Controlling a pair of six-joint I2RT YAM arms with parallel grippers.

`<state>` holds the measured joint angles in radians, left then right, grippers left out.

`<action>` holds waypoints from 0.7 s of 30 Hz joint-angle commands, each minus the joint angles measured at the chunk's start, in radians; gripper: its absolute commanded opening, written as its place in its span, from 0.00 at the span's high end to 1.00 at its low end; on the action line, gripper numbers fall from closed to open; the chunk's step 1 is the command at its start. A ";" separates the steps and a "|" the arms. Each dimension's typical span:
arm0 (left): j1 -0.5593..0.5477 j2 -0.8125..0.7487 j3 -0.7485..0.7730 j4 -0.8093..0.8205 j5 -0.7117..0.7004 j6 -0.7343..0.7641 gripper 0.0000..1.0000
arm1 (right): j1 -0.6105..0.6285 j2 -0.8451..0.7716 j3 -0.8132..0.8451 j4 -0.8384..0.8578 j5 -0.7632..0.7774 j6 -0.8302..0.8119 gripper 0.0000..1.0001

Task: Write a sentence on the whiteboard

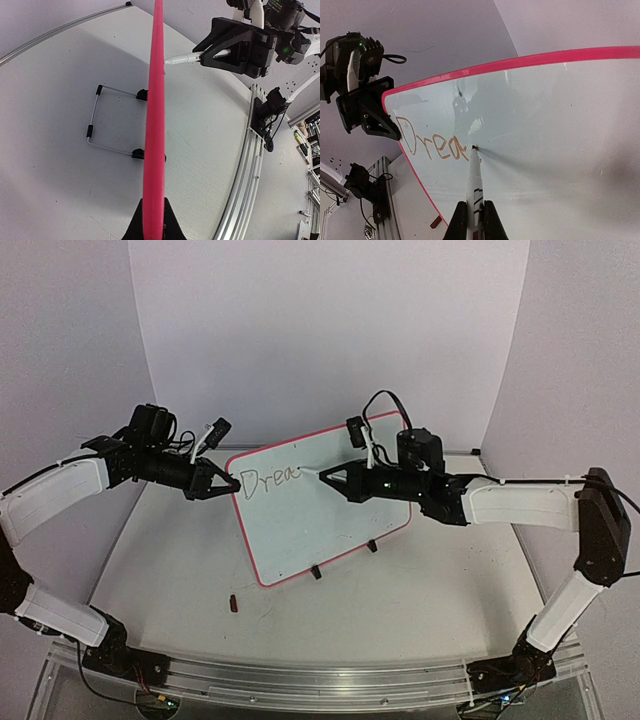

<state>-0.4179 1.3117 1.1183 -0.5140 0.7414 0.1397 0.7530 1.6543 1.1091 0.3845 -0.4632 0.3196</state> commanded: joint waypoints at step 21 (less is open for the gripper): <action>-0.009 0.030 0.014 -0.033 -0.008 0.031 1.00 | 0.002 -0.012 -0.082 0.080 0.087 0.051 1.00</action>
<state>-0.4159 1.3153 1.1195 -0.5128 0.7414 0.1293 0.7586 1.6531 1.0479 0.4622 -0.4104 0.3540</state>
